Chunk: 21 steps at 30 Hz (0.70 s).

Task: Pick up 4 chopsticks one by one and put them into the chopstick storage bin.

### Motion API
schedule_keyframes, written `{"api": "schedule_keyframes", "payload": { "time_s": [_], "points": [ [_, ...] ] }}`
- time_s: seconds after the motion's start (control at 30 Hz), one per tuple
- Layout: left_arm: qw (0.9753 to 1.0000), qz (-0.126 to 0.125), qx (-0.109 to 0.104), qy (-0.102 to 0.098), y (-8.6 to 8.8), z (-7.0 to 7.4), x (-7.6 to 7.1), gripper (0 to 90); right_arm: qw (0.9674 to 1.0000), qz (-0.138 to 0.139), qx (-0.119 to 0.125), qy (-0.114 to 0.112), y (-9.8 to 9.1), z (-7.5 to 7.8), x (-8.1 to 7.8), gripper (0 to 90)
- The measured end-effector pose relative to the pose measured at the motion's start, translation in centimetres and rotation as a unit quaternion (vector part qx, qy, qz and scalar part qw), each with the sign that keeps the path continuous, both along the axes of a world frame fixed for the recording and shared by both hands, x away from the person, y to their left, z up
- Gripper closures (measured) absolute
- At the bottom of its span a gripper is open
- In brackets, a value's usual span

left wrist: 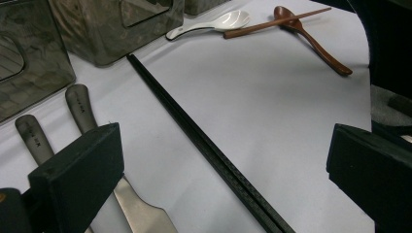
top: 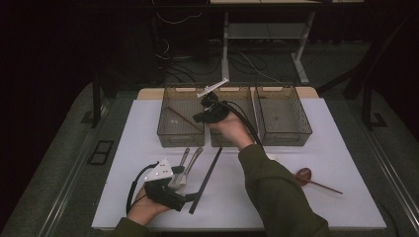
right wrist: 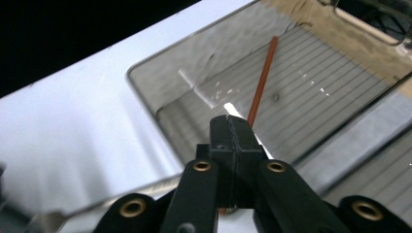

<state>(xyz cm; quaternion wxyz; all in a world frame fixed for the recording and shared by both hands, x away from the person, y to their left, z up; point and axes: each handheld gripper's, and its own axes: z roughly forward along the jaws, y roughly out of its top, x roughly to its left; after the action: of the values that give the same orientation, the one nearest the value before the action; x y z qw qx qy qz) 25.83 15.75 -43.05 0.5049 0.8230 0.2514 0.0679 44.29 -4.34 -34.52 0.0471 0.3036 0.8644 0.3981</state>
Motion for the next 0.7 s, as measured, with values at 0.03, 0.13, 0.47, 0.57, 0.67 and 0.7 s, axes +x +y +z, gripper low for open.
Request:
{"api": "schedule_keyframes", "payload": {
  "time_s": [0.03, 0.13, 0.47, 0.57, 0.67, 0.7],
  "points": [
    [1.0000, -0.001, 0.001, -0.001, 0.0, 0.0, 0.0, 0.0, 1.0000, 0.004, 0.000, 0.000, -0.3, -0.1, -0.3, 89.1],
    [1.0000, 0.000, 0.003, -0.001, 0.0, 0.0, 0.0, 0.0, 0.9999, 0.011, -0.012, 0.001, -0.9, -0.3, -1.2, 89.2],
    [1.0000, -0.002, 0.006, -0.002, -0.1, 0.0, 0.0, 0.0, 0.9994, 0.012, -0.032, 0.009, -1.5, -1.6, -1.9, 89.2],
    [1.0000, -0.002, 0.006, -0.002, -0.1, 0.0, 0.0, 0.0, 0.9994, 0.009, -0.031, 0.010, -1.3, -1.8, -1.7, 89.2],
    [1.0000, -0.002, 0.006, -0.001, 0.0, 0.0, 0.0, 0.0, 0.9993, 0.009, -0.034, 0.011, -1.0, -2.1, -1.5, 89.2],
    [1.0000, -0.001, 0.006, 0.000, 0.0, 0.0, 0.0, 0.0, 0.9992, 0.007, -0.038, 0.008, -1.0, -2.2, -1.4, 89.1]
  ]
}}
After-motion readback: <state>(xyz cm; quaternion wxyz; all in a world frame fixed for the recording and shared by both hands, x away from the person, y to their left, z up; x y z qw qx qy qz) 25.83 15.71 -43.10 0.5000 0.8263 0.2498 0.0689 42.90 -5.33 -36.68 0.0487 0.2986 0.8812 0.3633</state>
